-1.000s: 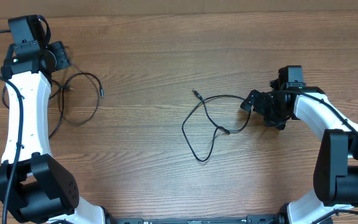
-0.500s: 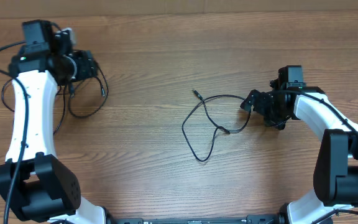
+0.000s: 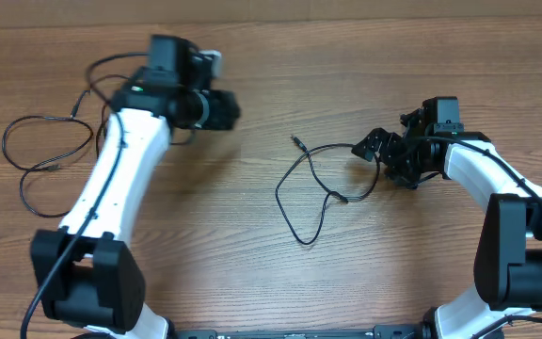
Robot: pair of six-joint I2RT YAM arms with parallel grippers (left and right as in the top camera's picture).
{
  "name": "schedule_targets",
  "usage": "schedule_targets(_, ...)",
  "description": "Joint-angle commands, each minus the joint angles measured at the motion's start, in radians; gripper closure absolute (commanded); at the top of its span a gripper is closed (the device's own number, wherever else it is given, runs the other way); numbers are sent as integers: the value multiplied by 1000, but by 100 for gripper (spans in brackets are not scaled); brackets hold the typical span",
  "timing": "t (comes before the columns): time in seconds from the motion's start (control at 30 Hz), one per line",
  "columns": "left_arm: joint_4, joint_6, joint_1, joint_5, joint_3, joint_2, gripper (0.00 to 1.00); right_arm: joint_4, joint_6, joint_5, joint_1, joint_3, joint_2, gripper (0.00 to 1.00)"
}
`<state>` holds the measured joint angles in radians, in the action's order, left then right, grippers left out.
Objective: Untangle cables
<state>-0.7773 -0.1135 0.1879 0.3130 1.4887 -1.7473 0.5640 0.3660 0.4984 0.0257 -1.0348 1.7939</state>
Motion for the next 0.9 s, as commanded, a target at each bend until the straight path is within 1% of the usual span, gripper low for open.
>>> schedule_targets(0.0,45,-59,91,18,-41,-16,34,16,0,64,3,1,5,0)
schedule_targets(0.07,85,-87,139,17,-52,-38,33,15,0,51,3,1,5,0)
schedule_targets(0.2,158,-136,229,16,-53,-111,34,20,28,27,15,1,5,0)
schedule_targets(0.3,212,-145,281,16,-53,-167,35,48,82,27,17,1,5,0)
schedule_targets(0.37,247,-145,305,16,-52,-199,37,63,84,27,11,1,5,0)
schedule_targets(0.5,302,-159,329,8,-53,-251,41,89,84,26,-22,2,5,0)
schedule_targets(0.63,307,-258,334,-72,-52,-291,41,95,84,26,-37,1,5,0)
schedule_targets(0.67,308,-270,335,-95,-53,-296,39,94,84,26,-37,2,5,0)
schedule_targets(0.73,320,-269,336,-124,-53,-307,37,94,83,24,-37,2,5,0)
schedule_targets(0.87,349,-230,339,-163,-53,-332,38,111,83,-38,-37,1,5,0)
